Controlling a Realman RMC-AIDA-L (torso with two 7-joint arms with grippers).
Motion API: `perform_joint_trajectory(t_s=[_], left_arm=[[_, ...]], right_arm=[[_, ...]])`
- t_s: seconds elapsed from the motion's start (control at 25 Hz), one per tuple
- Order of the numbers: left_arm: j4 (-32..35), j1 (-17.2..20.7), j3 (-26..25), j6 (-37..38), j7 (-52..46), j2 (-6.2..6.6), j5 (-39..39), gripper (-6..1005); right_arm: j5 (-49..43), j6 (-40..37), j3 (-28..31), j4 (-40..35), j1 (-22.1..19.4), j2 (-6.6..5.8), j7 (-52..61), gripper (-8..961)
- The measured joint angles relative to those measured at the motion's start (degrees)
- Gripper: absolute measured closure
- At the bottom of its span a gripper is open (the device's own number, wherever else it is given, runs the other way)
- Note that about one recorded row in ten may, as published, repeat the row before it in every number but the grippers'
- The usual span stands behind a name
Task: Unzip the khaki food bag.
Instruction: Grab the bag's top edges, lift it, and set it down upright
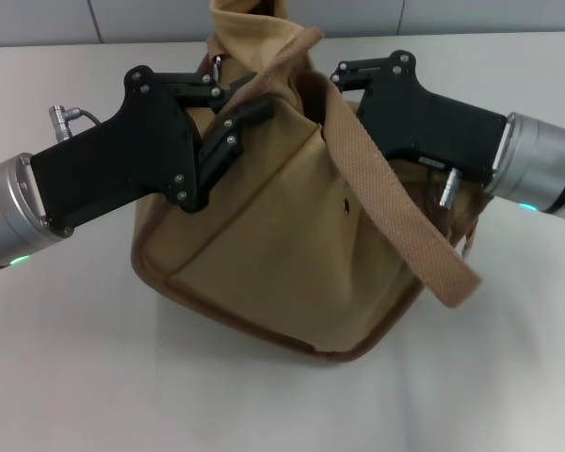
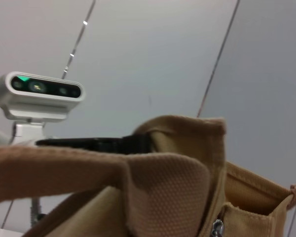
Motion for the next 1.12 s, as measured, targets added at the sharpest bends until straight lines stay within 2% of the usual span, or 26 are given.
perform_joint_trajectory(t_s=[0.16, 0.4, 0.6, 0.8, 0.96, 1.04, 1.08, 1.12], left_arm=[[0.0, 0.0, 0.0, -0.2, 0.0, 0.06, 0.0, 919], [0.0, 0.0, -0.3, -0.3, 0.0, 0.09, -0.1, 919], [-0.1, 0.4, -1.1, -0.5, 0.0, 0.03, -0.5, 920], [-0.4, 0.8, -1.9, -1.1, -0.1, 0.00, -2.1, 920], [-0.4, 1.0, -2.0, -1.3, -0.4, 0.04, -2.5, 920], [-0.4, 1.0, -2.0, -1.4, -0.5, 0.05, -2.7, 920], [-0.4, 1.0, -2.0, -1.7, -0.5, 0.05, -3.0, 920], [-0.4, 1.0, -2.0, -1.7, -0.5, 0.05, -3.0, 920]], right_arm=[[0.2, 1.9, -0.2, 0.0, 0.6, 0.00, 1.7, 781], [0.9, 3.0, -0.2, 0.0, 0.7, 0.00, 2.7, 951], [1.0, 2.4, -0.1, -0.8, -0.7, 0.00, 3.4, 955], [-0.6, 1.9, -0.6, -5.9, -5.8, -0.44, 7.1, 955], [-4.8, 1.9, -0.3, -12.5, -12.2, -0.48, 11.5, 955], [-5.6, 1.6, -0.2, -15.5, -16.3, -0.42, 12.5, 954], [-5.7, 0.4, 0.1, -17.7, -19.9, -0.44, 13.8, 954], [-5.7, 0.4, 0.1, -17.7, -19.9, -0.44, 13.8, 954]])
